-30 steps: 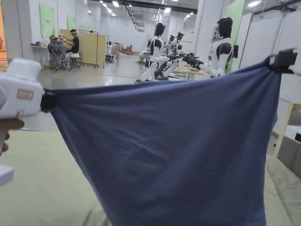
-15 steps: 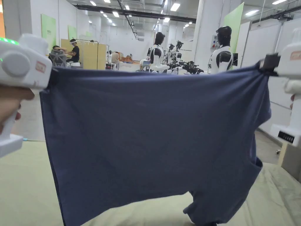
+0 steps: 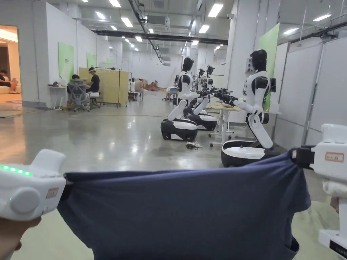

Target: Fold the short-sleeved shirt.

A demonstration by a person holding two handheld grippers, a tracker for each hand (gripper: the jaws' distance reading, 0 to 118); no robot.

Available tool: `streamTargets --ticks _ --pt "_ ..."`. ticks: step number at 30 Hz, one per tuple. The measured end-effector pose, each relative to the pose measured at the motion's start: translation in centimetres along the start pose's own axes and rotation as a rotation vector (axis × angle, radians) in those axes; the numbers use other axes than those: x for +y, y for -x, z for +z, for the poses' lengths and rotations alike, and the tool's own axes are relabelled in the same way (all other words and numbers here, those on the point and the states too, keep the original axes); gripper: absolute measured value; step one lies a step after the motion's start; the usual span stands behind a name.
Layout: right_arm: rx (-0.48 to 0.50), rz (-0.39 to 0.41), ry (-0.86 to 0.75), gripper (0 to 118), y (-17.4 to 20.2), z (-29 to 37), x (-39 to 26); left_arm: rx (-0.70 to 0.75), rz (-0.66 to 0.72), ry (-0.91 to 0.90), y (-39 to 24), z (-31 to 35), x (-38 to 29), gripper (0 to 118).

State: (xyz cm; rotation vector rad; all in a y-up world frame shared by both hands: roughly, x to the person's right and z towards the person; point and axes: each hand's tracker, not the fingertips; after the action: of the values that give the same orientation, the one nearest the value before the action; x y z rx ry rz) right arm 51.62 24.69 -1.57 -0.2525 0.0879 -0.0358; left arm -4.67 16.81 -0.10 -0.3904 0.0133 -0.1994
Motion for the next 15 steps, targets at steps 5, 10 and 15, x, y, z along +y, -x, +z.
streamTargets --ticks 5,10,15 --pt "0.035 0.016 0.12 2 0.9 8.3 -7.8 -0.069 -0.019 0.118 -1.2 6.7 -8.3 6" --pt "0.032 -0.02 0.335 2 1.6 13.5 -19.4 -0.137 -0.04 0.255 -3.0 12.2 -18.7 6" --pt "0.02 0.03 0.638 2 2.4 14.9 -32.2 -0.175 -0.052 0.421 -4.2 13.4 -28.2 6"
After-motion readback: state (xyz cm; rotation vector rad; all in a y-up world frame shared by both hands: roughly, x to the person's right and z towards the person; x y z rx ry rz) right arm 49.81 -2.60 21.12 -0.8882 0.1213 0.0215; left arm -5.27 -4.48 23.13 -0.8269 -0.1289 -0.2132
